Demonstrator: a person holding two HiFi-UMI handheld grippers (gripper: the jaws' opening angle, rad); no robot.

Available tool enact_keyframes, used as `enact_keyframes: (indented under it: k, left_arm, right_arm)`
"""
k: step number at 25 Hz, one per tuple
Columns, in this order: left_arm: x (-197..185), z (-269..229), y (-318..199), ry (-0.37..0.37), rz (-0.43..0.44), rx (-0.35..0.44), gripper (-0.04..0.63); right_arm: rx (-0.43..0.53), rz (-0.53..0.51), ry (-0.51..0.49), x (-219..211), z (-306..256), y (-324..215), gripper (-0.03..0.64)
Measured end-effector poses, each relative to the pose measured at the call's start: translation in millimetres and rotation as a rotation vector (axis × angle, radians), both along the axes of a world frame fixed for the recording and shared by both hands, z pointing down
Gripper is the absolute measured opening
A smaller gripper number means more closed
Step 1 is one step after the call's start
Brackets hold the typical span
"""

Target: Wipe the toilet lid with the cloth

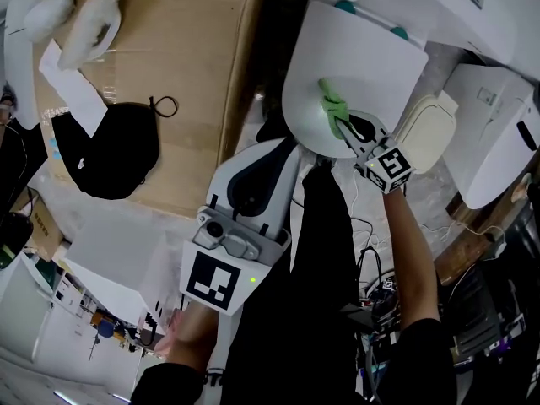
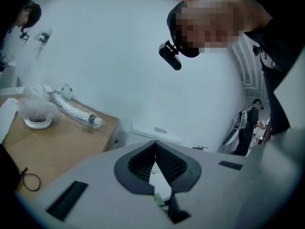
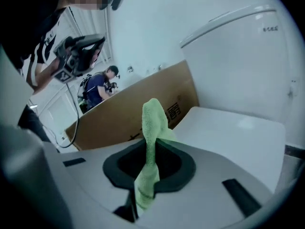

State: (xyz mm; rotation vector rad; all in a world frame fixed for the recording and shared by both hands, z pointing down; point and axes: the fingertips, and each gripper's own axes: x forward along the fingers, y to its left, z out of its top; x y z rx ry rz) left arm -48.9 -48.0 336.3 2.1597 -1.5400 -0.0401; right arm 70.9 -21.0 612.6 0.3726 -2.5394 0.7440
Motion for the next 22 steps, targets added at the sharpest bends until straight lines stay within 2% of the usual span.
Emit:
enact_keyframes:
  k: [7, 9, 12, 14, 16, 19, 22]
  left_arm:
    - [5.9, 1.8, -8.0, 0.015, 0.030, -0.007, -0.002]
    - [5.9, 3.4, -11.0, 0.014, 0.035, -0.011, -0.002]
    - [4.2, 5.9, -16.4, 0.009, 0.036, -0.012, -0.002]
    - [2.6, 7.3, -19.0, 0.008, 0.035, -0.014, -0.002]
    - [0.5, 9.0, -21.3, 0.004, 0.030, -0.017, -0.002]
    - [-1.6, 11.3, -25.1, 0.003, 0.020, -0.021, -0.002]
    - [-4.0, 13.7, -26.4, 0.007, 0.018, -0.025, -0.002]
  right_arm:
    - [0.141, 0.388, -0.021, 52.5, -37.3, -128.3, 0.051]
    - [0.202, 0.470, 0.034, 73.2, -39.4, -159.7, 0.051]
    - [0.303, 0.563, 0.195, 102.9, -29.0, -197.4, 0.051]
    - [0.322, 0.589, 0.306, 116.3, -9.0, -211.0, 0.051]
    - [0.277, 0.581, 0.375, 120.5, 21.0, -213.4, 0.051]
    - [0.180, 0.539, 0.434, 115.9, 66.3, -205.8, 0.051]
    - [0.118, 0.521, 0.451, 105.6, 90.8, -199.5, 0.051]
